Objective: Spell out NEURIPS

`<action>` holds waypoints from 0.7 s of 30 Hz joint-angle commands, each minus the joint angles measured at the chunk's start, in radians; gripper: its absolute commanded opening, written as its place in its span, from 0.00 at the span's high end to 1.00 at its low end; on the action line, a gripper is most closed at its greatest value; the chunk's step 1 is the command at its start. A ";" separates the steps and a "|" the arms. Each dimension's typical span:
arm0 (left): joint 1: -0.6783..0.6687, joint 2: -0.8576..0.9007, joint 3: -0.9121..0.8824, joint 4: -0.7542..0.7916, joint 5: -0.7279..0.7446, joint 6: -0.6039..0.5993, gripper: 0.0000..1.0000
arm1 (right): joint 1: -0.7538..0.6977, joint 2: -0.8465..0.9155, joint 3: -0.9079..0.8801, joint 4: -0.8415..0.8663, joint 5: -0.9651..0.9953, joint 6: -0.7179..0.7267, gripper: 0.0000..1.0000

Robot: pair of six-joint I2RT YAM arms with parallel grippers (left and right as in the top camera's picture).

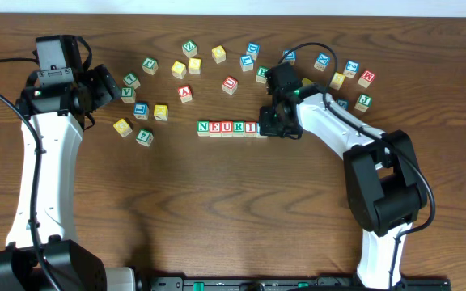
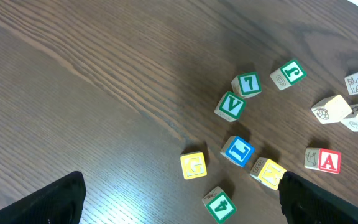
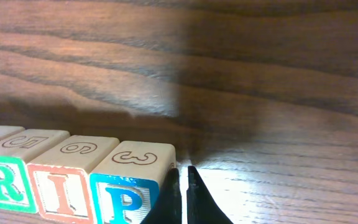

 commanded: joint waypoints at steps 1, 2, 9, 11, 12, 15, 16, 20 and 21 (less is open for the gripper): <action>0.003 0.008 0.013 0.000 -0.006 0.002 0.02 | 0.005 0.003 0.007 -0.002 0.011 -0.005 0.98; 0.003 0.008 0.013 0.000 -0.006 0.002 0.02 | 0.000 0.002 0.008 -0.003 0.010 -0.017 0.94; 0.003 0.008 0.013 0.000 -0.006 0.002 0.02 | -0.066 -0.031 0.122 -0.143 0.011 -0.101 0.83; 0.003 0.008 0.013 0.000 -0.006 0.002 0.02 | -0.091 -0.041 0.186 -0.195 0.011 -0.132 0.78; 0.003 0.008 0.013 0.000 -0.006 0.002 0.02 | -0.106 -0.044 0.221 -0.221 0.011 -0.144 0.75; 0.003 0.008 0.013 0.000 -0.006 0.002 0.02 | -0.156 -0.044 0.325 -0.283 0.011 -0.179 0.71; 0.003 0.008 0.013 0.000 -0.006 0.002 0.02 | -0.171 -0.044 0.342 -0.284 0.012 -0.184 0.70; 0.003 0.008 0.013 0.000 -0.006 0.002 0.02 | -0.222 -0.044 0.359 -0.248 0.028 -0.191 0.67; 0.003 0.008 0.013 0.000 -0.006 0.002 0.02 | -0.233 -0.044 0.358 -0.236 0.034 -0.191 0.66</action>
